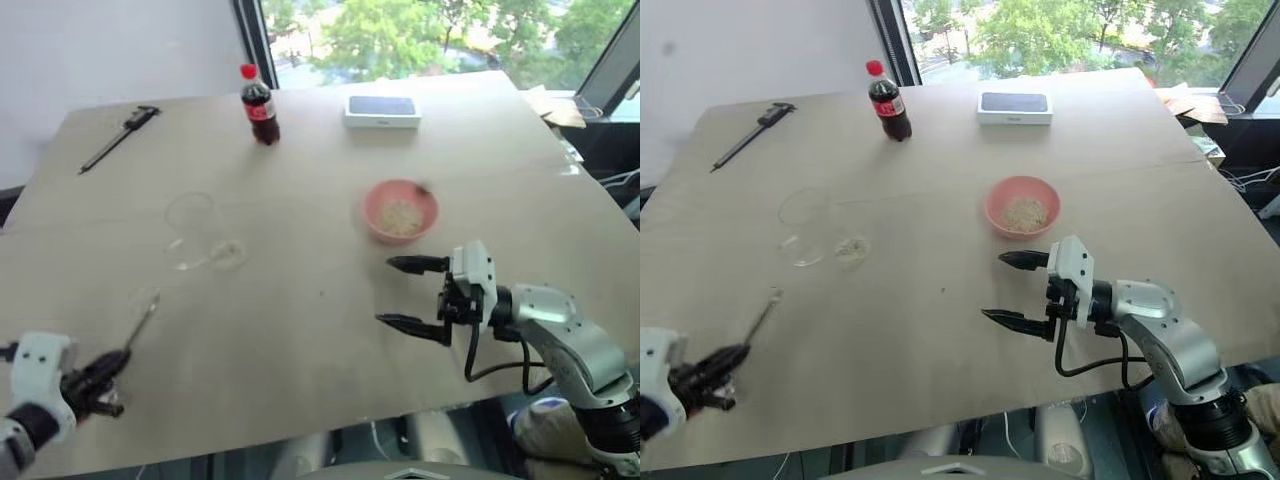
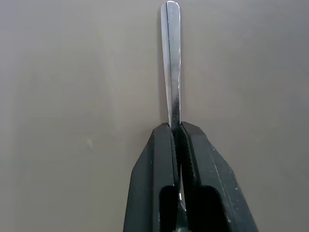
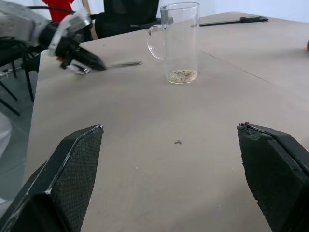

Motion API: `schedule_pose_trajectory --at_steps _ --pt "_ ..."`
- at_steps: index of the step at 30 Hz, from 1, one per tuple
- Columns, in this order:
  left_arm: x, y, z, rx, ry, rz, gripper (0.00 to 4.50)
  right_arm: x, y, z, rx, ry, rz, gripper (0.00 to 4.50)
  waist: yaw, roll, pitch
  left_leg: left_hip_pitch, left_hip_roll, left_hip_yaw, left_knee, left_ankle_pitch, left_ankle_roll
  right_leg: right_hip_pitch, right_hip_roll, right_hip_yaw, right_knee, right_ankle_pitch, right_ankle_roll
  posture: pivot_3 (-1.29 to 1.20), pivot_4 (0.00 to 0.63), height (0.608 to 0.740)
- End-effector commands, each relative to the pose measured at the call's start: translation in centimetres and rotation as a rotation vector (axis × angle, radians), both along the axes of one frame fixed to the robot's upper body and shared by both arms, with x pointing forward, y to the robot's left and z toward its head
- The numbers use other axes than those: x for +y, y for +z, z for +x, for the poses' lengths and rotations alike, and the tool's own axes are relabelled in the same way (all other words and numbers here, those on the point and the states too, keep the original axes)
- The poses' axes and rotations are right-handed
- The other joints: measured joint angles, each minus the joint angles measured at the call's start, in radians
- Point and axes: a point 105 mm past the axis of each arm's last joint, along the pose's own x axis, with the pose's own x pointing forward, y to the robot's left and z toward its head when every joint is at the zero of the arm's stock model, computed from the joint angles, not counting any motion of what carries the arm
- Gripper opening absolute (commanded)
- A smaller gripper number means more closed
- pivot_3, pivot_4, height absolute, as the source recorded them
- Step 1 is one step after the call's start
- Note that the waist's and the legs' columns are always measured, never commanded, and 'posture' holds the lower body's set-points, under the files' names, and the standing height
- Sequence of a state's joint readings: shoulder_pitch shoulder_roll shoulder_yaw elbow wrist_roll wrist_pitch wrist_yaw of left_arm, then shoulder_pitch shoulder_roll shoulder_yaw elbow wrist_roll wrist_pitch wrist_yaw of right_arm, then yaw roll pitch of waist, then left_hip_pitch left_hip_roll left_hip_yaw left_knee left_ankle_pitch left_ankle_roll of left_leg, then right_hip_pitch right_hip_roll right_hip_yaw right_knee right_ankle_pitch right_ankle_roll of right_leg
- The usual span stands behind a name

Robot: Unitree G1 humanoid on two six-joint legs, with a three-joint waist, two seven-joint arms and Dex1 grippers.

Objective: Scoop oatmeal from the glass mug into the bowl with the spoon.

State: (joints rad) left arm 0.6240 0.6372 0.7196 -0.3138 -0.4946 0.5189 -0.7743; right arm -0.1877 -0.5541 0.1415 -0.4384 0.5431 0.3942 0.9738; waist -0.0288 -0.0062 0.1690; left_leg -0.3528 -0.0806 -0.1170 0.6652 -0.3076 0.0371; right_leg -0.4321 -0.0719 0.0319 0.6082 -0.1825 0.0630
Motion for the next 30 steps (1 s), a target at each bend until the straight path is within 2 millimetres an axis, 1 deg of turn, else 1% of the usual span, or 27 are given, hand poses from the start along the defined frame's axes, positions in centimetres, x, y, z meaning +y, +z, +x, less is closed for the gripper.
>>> schedule_pose_trajectory --at_steps 1,4,7,8,10,12,13,15,16,18,20,23,27,30 --pt "-3.6 2.5 -0.6 -0.035 -0.145 0.014 0.04 0.5 1.4 0.2 0.024 0.035 0.070 4.50 0.015 -0.003 0.001 -0.001 0.000 -0.001 0.001 0.000 0.000 0.000 0.000 -0.001 0.000 0.000 0.000 0.00 0.150 0.740" --pt "-5.2 3.2 -1.3 -0.031 -0.200 0.003 0.04 0.8 1.7 0.5 0.061 0.048 0.106 4.50 0.024 -0.003 0.001 -0.004 0.000 -0.005 0.004 -0.002 0.003 0.000 0.000 -0.006 0.000 0.000 0.000 0.00 0.150 0.740" --pt "-8.6 3.5 -2.7 0.026 -0.342 -0.029 0.04 1.2 1.3 1.0 0.101 0.050 0.088 4.50 0.022 -0.003 0.001 -0.004 0.000 -0.005 0.004 -0.002 0.003 0.000 0.001 -0.006 0.001 0.000 0.000 0.00 0.150 0.740" --pt "-9.7 3.6 -2.4 0.002 -0.383 -0.011 0.04 1.3 1.1 1.4 0.114 0.027 0.078 4.50 0.020 -0.003 0.002 -0.004 0.000 -0.005 0.004 -0.002 0.003 0.000 0.001 -0.006 0.000 0.000 0.000 0.00 0.150 0.740" --pt "-11.2 4.2 -0.4 -0.122 -0.397 0.031 0.04 1.4 0.7 2.5 0.156 -0.052 0.061 4.50 0.021 -0.002 0.002 -0.004 0.000 -0.005 0.004 -0.002 0.004 0.000 0.001 -0.006 0.000 0.000 0.000 0.00 0.150 0.740" --pt "-12.1 5.0 2.5 -0.293 -0.359 0.091 0.04 1.7 0.2 3.7 0.226 -0.159 0.035 4.50 0.026 0.000 0.002 -0.004 -0.001 -0.005 0.004 -0.001 0.002 0.000 0.001 -0.006 0.001 0.000 0.000 0.00 0.150 0.740" --pt "-12.6 5.1 3.7 -0.358 -0.347 0.121 0.04 2.0 0.0 3.9 0.258 -0.191 0.021 4.50 0.031 0.001 0.001 -0.005 -0.001 -0.006 0.004 0.001 -0.001 -0.001 0.001 -0.006 0.002 0.000 0.000 0.00 0.150 0.740" --pt "-14.4 5.0 5.3 -0.452 -0.346 0.118 0.04 3.0 -0.1 4.0 0.320 -0.208 0.015 4.50 0.036 -0.004 -0.002 -0.008 0.000 -0.008 0.005 0.004 -0.005 -0.004 0.002 -0.008 0.002 0.003 -0.004 0.00 0.150 0.740" --pt "-15.2 4.9 6.0 -0.488 -0.348 0.110 0.04 3.6 -0.1 3.9 0.365 -0.201 0.035 4.50 0.035 -0.003 -0.002 -0.008 0.000 -0.007 0.004 0.004 -0.006 -0.005 0.002 -0.007 0.002 0.004 -0.006 0.00 0.150 0.740" --pt "-16.4 4.7 6.9 -0.534 -0.356 0.103 0.04 4.7 0.2 4.1 0.407 -0.209 0.071 4.50 0.035 -0.003 -0.002 -0.009 0.000 -0.005 0.004 0.004 -0.006 -0.008 0.002 -0.004 0.002 0.004 -0.006 0.00 0.150 0.740" --pt "-17.3 4.4 7.6 -0.564 -0.367 0.103 0.04 5.4 0.0 4.7 0.450 -0.245 0.088 4.50 0.034 -0.003 -0.002 -0.011 0.001 -0.005 0.004 0.004 -0.006 -0.009 0.003 -0.004 0.003 0.004 -0.006 0.00 0.150 0.740" --pt "-18.2 4.2 8.5 -0.602 -0.393 0.124 0.04 6.7 0.7 5.0 0.534 -0.241 0.152 4.50 0.036 -0.002 -0.002 -0.012 0.001 -0.005 0.003 0.004 -0.006 -0.011 0.003 -0.004 0.005 0.004 -0.006 0.00 0.150 0.740" --pt "-18.9 4.3 9.3 -0.659 -0.433 0.195 0.04 7.9 1.6 4.7 0.608 -0.211 0.210 4.50 0.035 -0.002 -0.002 -0.012 -0.001 -0.004 0.004 0.005 -0.006 -0.014 0.004 -0.004 0.010 0.004 -0.006 0.00 0.150 0.740" --pt "-20.1 4.1 9.4 -0.684 -0.492 0.186 0.04 8.6 1.6 5.1 0.639 -0.229 0.210 4.50 0.031 -0.002 -0.002 -0.012 -0.001 -0.004 0.004 0.005 -0.006 -0.015 0.005 -0.003 0.012 0.004 -0.006 0.00 0.150 0.740"
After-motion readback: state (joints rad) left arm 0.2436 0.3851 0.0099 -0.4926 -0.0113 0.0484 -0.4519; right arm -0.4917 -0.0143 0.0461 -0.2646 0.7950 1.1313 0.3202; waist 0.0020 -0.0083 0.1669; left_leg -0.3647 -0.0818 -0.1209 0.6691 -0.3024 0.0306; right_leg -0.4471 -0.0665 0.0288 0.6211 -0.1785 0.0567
